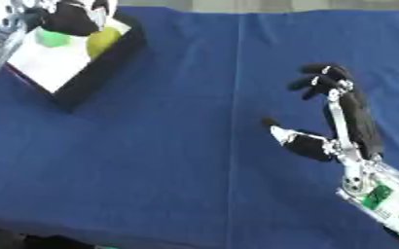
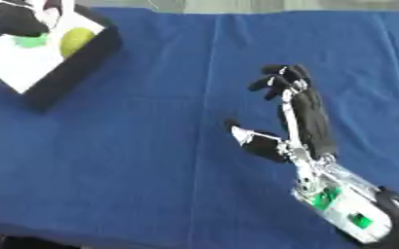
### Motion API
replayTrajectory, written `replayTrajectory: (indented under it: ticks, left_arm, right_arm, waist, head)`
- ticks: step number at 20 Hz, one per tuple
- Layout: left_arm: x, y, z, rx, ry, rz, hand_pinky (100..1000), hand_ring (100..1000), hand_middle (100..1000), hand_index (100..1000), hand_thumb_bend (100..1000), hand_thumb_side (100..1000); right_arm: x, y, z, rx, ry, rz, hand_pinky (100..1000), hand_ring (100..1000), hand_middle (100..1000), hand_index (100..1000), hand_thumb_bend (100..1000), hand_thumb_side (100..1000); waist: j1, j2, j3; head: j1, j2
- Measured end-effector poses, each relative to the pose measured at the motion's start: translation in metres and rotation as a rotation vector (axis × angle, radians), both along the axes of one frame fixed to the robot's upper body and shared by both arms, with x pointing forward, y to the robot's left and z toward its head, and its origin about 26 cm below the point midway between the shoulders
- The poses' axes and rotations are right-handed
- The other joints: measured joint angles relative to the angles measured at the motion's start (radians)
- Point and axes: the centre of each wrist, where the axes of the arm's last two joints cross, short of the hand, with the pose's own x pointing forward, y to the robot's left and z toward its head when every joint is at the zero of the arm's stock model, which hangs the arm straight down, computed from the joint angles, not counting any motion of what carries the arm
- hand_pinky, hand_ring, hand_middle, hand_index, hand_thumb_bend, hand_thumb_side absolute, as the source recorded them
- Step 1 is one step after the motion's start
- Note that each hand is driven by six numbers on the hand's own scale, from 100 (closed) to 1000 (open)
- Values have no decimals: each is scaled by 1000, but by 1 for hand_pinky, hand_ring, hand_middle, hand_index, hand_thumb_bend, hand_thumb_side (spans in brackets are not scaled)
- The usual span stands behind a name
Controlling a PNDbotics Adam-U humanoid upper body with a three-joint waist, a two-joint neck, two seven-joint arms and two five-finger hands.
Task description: Pick up the objects with one hand, pass them to the other hand, and then place them into the box on the other side of the table.
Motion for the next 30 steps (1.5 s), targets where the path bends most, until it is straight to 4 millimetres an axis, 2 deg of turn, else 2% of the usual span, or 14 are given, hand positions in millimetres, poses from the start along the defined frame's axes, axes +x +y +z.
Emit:
replayTrajectory:
  ticks: [6, 9, 13, 22, 24, 25, 26, 27, 30]
  left_arm:
    - [10, 22, -7, -15, 13, 87, 751, 569, 385, 446, 100, 284]
    - [18, 33, -12, -25, 16, 135, 748, 574, 388, 453, 100, 281]
    - [32, 48, -22, -31, 13, 205, 747, 577, 391, 456, 100, 283]
    - [58, 74, -44, -32, 0, 323, 753, 591, 426, 498, 100, 288]
    - [61, 78, -47, -30, -10, 341, 774, 619, 495, 589, 100, 293]
    - [62, 79, -48, -29, -16, 347, 795, 653, 548, 679, 100, 308]
    - [63, 80, -48, -29, -22, 355, 803, 670, 569, 712, 100, 316]
    - [64, 80, -49, -26, -27, 362, 831, 731, 641, 803, 175, 349]
    - [66, 83, -51, -4, -46, 388, 880, 802, 719, 856, 402, 413]
  right_arm:
    - [1, -1, 1, 2, -8, -4, 1000, 535, 746, 607, 632, 150]
    - [1, -1, 1, 2, -11, -3, 1000, 534, 746, 606, 634, 150]
    - [1, 2, 2, 15, -19, -4, 1000, 530, 743, 602, 644, 146]
    - [4, 5, 7, 44, -50, -14, 1000, 527, 739, 594, 651, 136]
    - [5, 6, 7, 47, -56, -15, 1000, 523, 736, 589, 650, 137]
    - [5, 6, 7, 48, -58, -16, 1000, 522, 735, 588, 649, 137]
    - [5, 7, 7, 50, -59, -17, 1000, 522, 735, 588, 649, 136]
    - [5, 7, 7, 52, -60, -16, 1000, 521, 734, 587, 649, 136]
    - [5, 7, 7, 53, -62, -18, 1000, 520, 734, 586, 649, 135]
  waist:
    - [-6, 10, -17]
    - [-11, 14, -28]
    - [-21, 24, -54]
    - [-40, 53, -94]
    - [-43, 58, -98]
    - [-44, 60, -99]
    - [-45, 61, -101]
    - [-46, 61, -103]
    - [-49, 62, -103]
  head:
    - [67, -61]
    - [96, -80]
    - [122, -84]
    - [142, -79]
    - [145, -79]
    - [145, -79]
    - [146, -79]
    - [147, -79]
    - [148, -79]
